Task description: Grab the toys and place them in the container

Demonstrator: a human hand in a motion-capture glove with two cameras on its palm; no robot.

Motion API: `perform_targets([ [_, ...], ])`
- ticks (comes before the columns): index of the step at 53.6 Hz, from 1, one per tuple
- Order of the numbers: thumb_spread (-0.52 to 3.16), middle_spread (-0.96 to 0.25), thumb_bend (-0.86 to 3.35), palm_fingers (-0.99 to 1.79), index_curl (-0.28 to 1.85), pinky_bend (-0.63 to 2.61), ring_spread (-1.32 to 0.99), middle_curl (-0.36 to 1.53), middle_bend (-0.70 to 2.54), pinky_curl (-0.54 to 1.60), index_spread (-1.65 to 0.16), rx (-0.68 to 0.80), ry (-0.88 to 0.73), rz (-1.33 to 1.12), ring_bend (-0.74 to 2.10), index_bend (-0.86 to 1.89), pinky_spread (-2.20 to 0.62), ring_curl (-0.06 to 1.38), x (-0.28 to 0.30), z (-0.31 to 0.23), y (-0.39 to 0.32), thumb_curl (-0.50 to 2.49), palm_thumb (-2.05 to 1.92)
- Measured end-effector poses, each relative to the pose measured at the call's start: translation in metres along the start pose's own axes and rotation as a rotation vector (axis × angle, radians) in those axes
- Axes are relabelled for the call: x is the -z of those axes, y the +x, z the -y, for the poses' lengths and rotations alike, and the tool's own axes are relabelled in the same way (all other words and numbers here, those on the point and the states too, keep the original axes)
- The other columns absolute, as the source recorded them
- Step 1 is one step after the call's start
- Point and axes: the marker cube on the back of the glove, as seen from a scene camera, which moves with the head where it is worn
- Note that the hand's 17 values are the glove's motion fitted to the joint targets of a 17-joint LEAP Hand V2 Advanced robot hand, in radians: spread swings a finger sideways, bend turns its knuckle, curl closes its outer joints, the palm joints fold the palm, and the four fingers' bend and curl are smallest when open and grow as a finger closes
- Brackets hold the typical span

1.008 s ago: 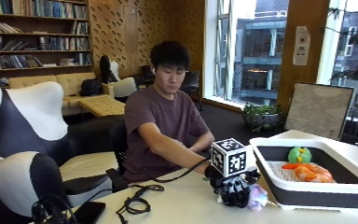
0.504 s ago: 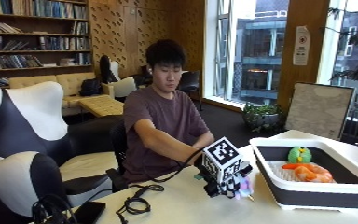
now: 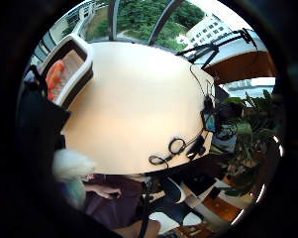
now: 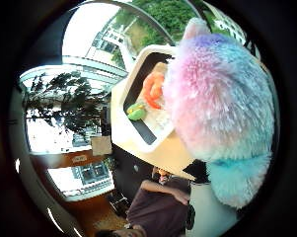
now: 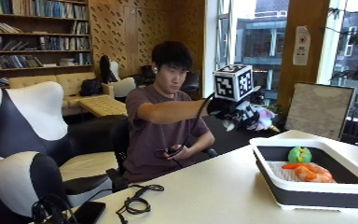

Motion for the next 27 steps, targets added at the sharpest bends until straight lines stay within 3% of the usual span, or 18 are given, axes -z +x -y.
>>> perform_targets([
  [10, 0.56, -0.22, 0.1, 0.92, 0.75, 1.1, -0.38, 0.96, 1.28, 0.61, -0.26, 0.108, 0.197, 0.057, 1.41, 1.12, -0.41, 0.77, 0.017, 0.021, -0.081, 0.97, 0.64],
  [20, 0.53, -0.21, 0.09, 0.9, 0.84, 1.12, -0.38, 0.97, 1.28, 0.62, -0.25, 0.154, 0.35, 0.086, 1.43, 1.09, -0.4, 0.77, -0.013, 0.044, -0.146, 1.03, 0.65],
  [23, 0.53, -0.21, 0.09, 0.88, 0.86, 1.14, -0.37, 0.96, 1.27, 0.62, -0.26, 0.113, 0.299, 0.068, 1.43, 1.07, -0.4, 0.78, -0.037, 0.055, -0.154, 1.05, 0.66],
  [27, 0.57, -0.21, 0.05, 0.73, 0.87, 1.26, -0.37, 0.95, 1.2, 0.65, -0.26, 0.095, 0.093, 0.021, 1.45, 0.9, -0.4, 0.77, -0.074, 0.063, -0.164, 1.04, 0.61],
])
